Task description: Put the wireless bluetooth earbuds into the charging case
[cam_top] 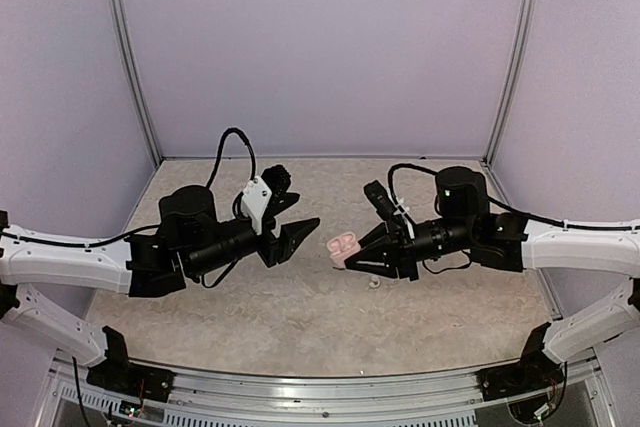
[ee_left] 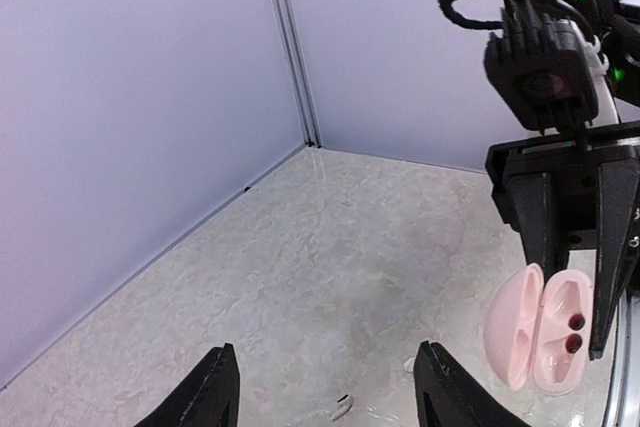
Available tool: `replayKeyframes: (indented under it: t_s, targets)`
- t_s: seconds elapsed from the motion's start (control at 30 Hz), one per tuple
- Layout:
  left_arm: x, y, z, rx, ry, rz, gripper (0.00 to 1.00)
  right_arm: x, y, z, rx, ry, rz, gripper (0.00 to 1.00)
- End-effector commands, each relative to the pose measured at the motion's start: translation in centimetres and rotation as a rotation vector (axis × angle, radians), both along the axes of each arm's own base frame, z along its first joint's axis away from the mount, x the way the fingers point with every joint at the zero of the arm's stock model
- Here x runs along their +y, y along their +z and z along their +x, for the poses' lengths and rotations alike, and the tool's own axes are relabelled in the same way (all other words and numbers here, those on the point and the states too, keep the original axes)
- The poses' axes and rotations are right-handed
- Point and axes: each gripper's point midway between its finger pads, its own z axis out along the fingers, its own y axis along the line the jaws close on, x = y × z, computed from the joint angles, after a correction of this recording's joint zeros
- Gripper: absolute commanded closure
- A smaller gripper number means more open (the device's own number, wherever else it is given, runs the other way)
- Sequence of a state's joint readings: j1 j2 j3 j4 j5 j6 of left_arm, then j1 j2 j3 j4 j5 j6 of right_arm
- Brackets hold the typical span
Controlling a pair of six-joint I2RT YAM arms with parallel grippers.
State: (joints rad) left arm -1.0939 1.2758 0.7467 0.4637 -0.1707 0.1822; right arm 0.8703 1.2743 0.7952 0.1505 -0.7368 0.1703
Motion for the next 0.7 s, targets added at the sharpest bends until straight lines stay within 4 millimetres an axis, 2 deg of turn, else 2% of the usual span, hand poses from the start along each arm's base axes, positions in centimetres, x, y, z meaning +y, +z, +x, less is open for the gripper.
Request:
replayKeyframes:
  t_s: [0.0, 0.13, 0.2, 0.3, 0.43, 0.57, 0.67]
  targets:
    - [1.7, 0.9, 1.7, 0.080, 0.019, -0.103, 0.39, -1.6, 1.4, 1.0, -0.019, -0.050, 0.056, 1.00]
    - [2.9, -0.7, 4.6, 0.211, 0.055, -0.116, 0.40, -3.4, 1.7, 2.2, -0.017, -0.107, 0.078, 1.00]
    - [2.6, -2.1, 5.4, 0.271, 0.039, -0.110, 0.40, -4.3, 1.6, 2.9, -0.006, -0.139, 0.083, 1.00]
    - [1.5, -3.4, 6.3, 0.326, 0.017, -0.045, 0.41, -5.6, 1.3, 3.7, 0.011, -0.186, 0.087, 1.00]
    - [-1.2, -6.4, 7.8, 0.416, -0.001, 0.087, 0.43, -7.4, 1.0, 4.7, 0.029, -0.253, 0.084, 1.00]
    - [-3.9, -10.5, 8.7, 0.496, -0.033, 0.220, 0.44, -8.9, 0.7, 5.0, 0.039, -0.301, 0.084, 1.00]
    - [-5.7, -12.2, 9.0, 0.530, -0.046, 0.286, 0.46, -9.6, 0.6, 5.2, 0.043, -0.325, 0.085, 1.00]
